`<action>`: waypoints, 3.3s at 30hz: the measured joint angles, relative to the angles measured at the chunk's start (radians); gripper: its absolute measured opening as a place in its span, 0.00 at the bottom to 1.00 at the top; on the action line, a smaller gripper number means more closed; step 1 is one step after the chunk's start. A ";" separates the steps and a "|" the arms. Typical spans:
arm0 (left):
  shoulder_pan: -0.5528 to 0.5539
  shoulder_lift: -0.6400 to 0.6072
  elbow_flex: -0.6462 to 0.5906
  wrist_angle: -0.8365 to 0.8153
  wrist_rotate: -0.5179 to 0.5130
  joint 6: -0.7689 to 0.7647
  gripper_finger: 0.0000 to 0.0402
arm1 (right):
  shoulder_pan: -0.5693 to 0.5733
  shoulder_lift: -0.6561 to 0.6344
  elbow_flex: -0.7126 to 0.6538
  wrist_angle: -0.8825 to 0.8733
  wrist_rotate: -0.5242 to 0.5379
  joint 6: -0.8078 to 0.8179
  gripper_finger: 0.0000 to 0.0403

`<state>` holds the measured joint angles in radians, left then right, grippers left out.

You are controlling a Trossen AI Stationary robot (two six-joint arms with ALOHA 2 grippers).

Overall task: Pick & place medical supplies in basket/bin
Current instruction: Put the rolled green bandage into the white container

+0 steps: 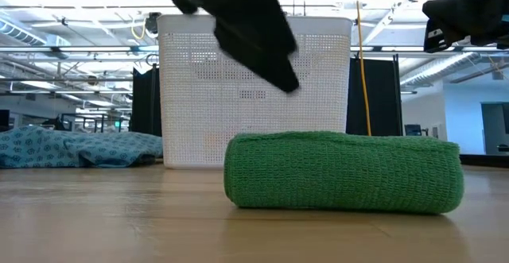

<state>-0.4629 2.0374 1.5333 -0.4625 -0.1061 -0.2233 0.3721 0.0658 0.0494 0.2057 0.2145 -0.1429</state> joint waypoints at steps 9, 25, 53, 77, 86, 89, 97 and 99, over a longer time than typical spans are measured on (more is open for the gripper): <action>0.004 0.104 -0.003 0.049 0.081 0.028 0.93 | 0.000 0.006 0.000 0.000 0.001 0.003 0.00; 0.047 0.104 -0.011 0.032 0.133 0.056 0.37 | 0.000 0.007 0.000 -0.001 0.048 0.000 0.00; -0.063 -0.755 -0.433 0.156 -0.337 0.254 0.16 | 0.000 0.012 0.000 -0.034 0.046 0.000 0.00; -0.042 -1.352 -1.461 1.280 -0.640 0.112 0.16 | 0.000 0.012 0.000 -0.030 0.046 0.000 0.00; 0.148 -1.313 -0.972 0.721 -0.576 0.136 0.15 | 0.000 0.012 0.000 -0.028 0.048 -0.011 0.00; 0.257 -1.216 -0.741 0.392 -0.552 0.091 0.15 | 0.000 0.012 0.000 -0.014 0.047 -0.027 0.00; 0.495 -0.867 -0.431 0.069 -0.249 0.067 0.15 | 0.000 0.012 0.000 -0.009 0.047 -0.038 0.00; 0.525 -0.780 -0.411 0.061 -0.189 0.068 0.15 | 0.000 0.012 0.000 -0.011 0.047 -0.038 0.00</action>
<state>0.0621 1.2569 1.1228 -0.4010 -0.2948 -0.1549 0.3721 0.0780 0.0493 0.1950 0.2619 -0.1806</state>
